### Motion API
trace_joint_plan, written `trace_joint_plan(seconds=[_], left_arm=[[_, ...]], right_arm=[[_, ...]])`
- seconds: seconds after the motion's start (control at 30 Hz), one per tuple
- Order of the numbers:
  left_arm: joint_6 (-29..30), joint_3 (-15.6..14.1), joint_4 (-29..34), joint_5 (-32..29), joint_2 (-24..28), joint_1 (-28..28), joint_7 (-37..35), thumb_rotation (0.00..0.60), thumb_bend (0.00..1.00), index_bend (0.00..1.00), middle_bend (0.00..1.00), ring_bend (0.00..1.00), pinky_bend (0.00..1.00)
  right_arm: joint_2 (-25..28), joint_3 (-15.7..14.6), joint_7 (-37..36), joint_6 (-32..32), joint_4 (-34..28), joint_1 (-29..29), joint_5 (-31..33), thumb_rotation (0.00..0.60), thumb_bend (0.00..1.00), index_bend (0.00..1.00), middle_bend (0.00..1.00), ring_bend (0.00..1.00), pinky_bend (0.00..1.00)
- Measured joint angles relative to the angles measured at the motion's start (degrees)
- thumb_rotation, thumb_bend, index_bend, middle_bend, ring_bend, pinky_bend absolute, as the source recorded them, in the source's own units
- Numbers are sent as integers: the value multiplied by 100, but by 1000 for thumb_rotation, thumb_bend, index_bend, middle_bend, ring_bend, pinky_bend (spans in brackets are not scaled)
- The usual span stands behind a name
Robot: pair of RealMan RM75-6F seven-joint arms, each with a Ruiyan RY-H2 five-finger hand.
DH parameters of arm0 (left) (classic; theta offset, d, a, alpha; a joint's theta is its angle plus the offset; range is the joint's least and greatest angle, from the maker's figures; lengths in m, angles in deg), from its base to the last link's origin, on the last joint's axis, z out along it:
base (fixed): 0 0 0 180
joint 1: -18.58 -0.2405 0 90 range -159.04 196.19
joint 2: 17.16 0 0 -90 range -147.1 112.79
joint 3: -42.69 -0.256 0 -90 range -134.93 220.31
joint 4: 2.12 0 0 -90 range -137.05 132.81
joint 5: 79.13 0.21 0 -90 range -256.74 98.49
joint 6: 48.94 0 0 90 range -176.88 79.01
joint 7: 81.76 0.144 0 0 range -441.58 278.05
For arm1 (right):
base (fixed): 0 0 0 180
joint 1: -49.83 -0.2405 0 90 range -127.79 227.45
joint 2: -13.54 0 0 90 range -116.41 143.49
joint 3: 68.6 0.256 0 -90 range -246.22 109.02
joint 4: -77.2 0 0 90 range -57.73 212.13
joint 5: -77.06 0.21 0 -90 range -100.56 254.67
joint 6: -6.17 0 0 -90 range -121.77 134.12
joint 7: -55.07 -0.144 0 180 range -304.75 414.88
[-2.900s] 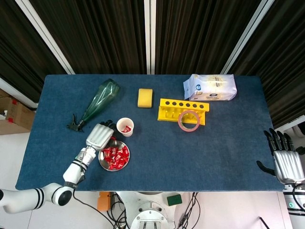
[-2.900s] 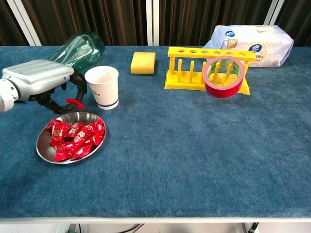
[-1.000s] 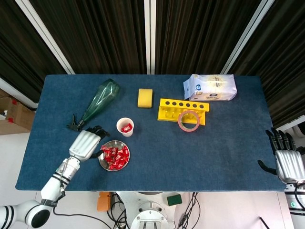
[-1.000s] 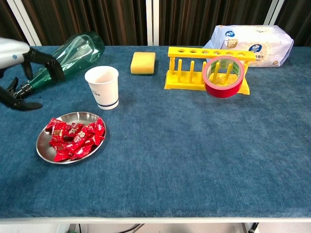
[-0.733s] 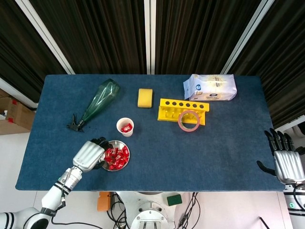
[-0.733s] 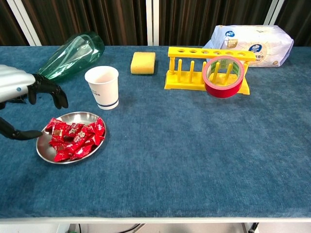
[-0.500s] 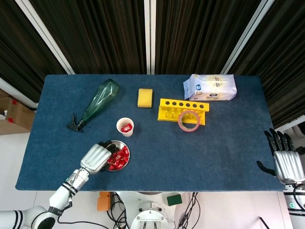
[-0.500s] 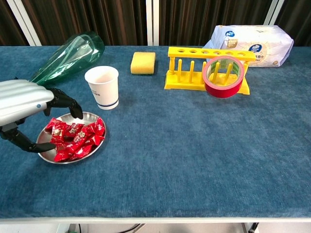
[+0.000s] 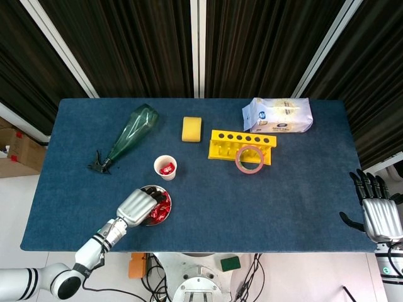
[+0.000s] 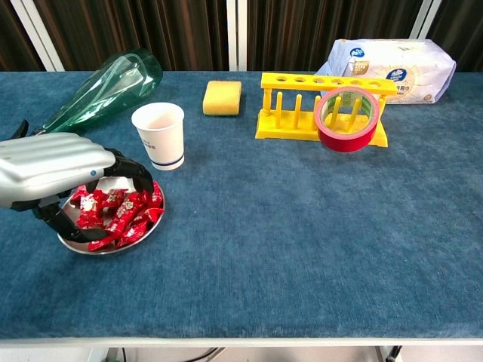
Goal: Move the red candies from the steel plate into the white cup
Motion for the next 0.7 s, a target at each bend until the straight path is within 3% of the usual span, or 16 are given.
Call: trace_joint_plan(seconds=[0.33,0.7], left_arm=[[-264,104,43,-660,46,254,368,600,236,239,242,223,452],[-120,71,-65,-887,-105,322,543,600,312,414,401,348,519]], right_arm=[[19,-11,9,-60,-19,-16,21,600,183,0,0,0,0],[19,-13,-7,-59,-20,-15,18,600,185,0,0,0,0]])
